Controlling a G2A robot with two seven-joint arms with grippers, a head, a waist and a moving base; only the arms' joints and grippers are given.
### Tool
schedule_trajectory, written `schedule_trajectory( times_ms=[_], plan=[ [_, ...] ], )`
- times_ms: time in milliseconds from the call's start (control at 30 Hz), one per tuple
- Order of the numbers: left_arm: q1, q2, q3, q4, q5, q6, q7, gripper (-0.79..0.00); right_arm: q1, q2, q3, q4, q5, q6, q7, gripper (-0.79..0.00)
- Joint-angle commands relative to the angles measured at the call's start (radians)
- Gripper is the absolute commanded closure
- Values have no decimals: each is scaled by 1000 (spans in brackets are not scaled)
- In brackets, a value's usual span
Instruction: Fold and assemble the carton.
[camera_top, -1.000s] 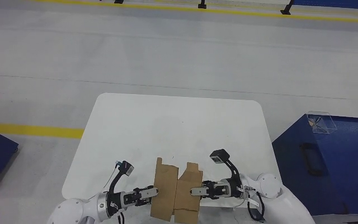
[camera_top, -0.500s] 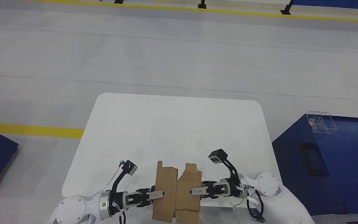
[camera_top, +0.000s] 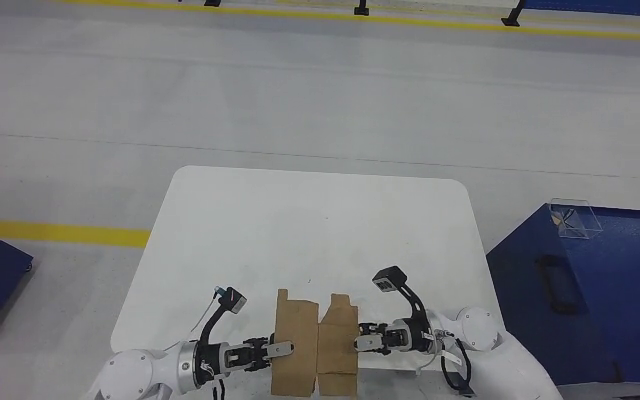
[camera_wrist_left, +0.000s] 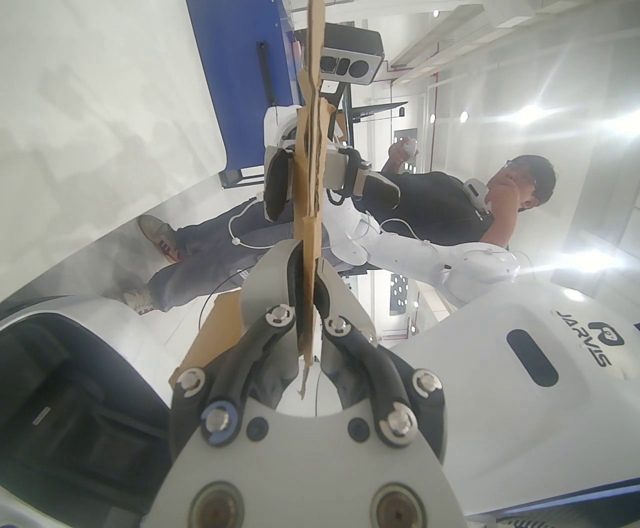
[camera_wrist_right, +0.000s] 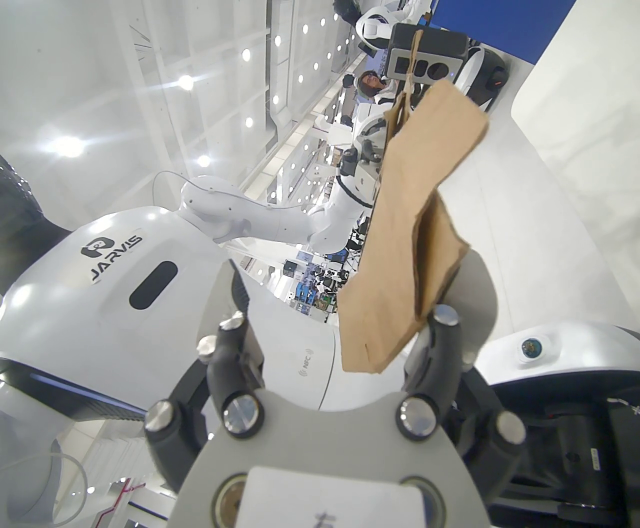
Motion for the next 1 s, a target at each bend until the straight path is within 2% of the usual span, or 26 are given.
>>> schedule_trajectory(
  times_ms=[0,133,233,300,400,433,533,700,867,967],
  plan=[
    [5,-6,15,7,-84,-16,61,0,-13,5,31,-17,-132,-22,-86,-785],
    [-12,-24,69,70,-214,-143,169,0,-62,22,143,-55,-277,-108,-206,-785],
    [-55,-45,126,142,-436,-223,185,0,-119,30,223,-84,-362,-198,-318,-785],
    [-82,-61,174,197,-515,-296,208,0,-154,32,271,-98,-419,-270,-400,-785],
    [-125,-85,247,276,-605,-355,239,0,-205,30,317,-141,-569,-353,-507,-785],
    [-130,-87,253,285,-610,-361,242,0,-210,29,321,-147,-589,-361,-519,-785],
    [-179,-109,320,360,-655,-362,259,0,-257,16,339,-213,-777,-409,-652,-785],
    [-223,-128,376,416,-663,-344,233,0,-297,-4,329,-278,-979,-405,-810,-785],
    [-230,-137,399,428,-662,-320,195,0,-300,-17,302,-298,-1111,-384,-883,-785],
    [-228,-139,404,429,-675,-287,170,0,-295,-21,285,-293,-1137,-383,-913,-782]
  ],
)
